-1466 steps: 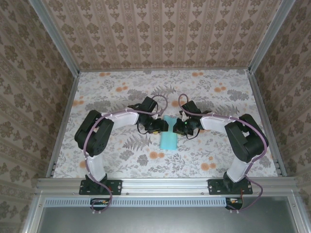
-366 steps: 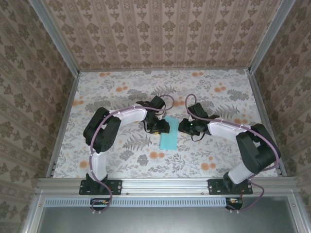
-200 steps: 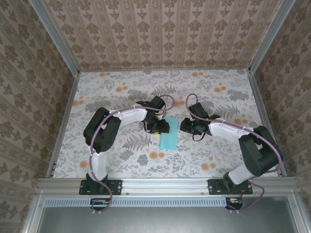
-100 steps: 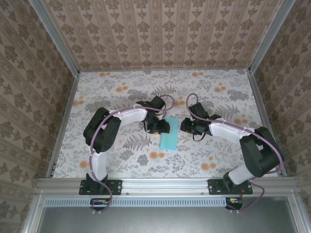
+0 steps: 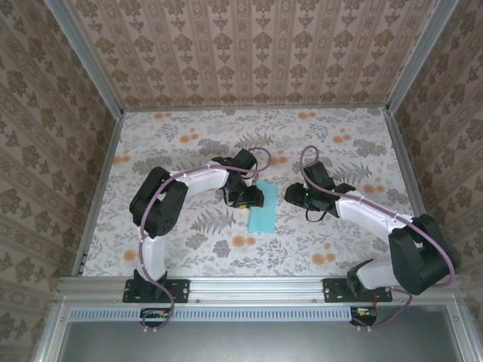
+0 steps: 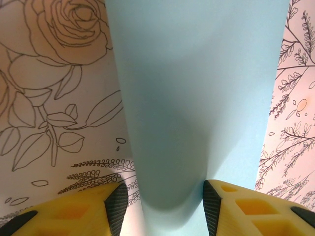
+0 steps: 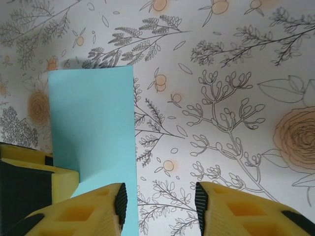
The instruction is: Fold a paper plane with a square sheet of paper (fold left side to right side)
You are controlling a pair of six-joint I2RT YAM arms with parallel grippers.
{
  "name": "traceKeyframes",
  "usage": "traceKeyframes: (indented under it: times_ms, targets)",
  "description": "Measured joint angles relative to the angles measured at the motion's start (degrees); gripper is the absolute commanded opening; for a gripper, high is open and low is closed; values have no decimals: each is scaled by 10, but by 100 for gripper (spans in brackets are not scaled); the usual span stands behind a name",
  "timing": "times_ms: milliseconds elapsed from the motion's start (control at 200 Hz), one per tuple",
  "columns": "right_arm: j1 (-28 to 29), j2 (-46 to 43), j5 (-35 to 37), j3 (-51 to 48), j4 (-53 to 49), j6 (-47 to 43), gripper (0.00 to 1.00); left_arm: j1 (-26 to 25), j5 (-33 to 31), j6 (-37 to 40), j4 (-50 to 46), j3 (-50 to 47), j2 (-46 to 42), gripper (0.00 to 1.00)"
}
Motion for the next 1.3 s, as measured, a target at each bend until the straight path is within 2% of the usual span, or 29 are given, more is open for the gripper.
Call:
traceKeyframes:
  times_ms: [360,1120,1300]
  targets:
    - [-17,-30,-3,-28,14,14,61,-2,0,0,0,0,0,51]
    - [-19,-30,-6,-29,21,16,62,-3,-5,0,0,0,0,49]
    - [-19,-16,-31,-29,39,16,57,-3,-5,0,-1,0,0,49]
